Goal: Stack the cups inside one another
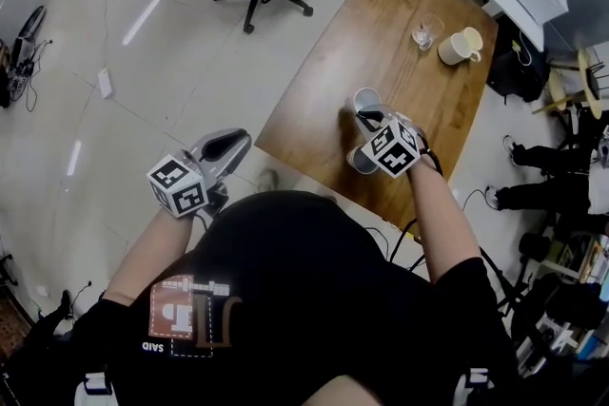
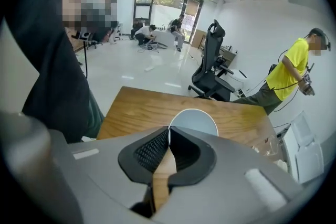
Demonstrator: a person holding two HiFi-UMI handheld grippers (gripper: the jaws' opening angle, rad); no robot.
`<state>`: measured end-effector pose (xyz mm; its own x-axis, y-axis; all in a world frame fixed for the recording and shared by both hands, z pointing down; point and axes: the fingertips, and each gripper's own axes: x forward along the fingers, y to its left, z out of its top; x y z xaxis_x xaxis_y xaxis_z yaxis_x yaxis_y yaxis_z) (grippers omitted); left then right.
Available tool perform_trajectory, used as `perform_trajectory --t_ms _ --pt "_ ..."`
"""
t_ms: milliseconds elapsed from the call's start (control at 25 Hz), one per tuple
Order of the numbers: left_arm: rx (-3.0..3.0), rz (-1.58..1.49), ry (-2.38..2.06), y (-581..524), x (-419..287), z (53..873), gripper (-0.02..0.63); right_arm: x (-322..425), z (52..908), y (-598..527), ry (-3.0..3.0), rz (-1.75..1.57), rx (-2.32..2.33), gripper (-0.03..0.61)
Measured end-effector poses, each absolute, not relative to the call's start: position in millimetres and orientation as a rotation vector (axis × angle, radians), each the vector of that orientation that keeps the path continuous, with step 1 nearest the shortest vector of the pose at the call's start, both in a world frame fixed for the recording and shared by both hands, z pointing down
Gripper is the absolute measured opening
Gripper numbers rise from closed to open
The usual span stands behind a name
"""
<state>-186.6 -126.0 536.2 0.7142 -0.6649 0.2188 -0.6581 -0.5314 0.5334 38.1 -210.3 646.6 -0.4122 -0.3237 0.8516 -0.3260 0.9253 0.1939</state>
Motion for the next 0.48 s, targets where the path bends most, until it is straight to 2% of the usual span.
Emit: perform_trajectory --t_ms 240,480 --pt "2.375 -0.027 -0.91 -135.7 -151.9 527.5 0.028 52.0 571.3 -162.0 -2.096 0.008 0.418 0.025" --pt "2.425 -0.038 -0.82 -142.5 -114.2 521.9 0.028 80.6 580.9 -104.2 -2.023 0.037 0.322 0.026"
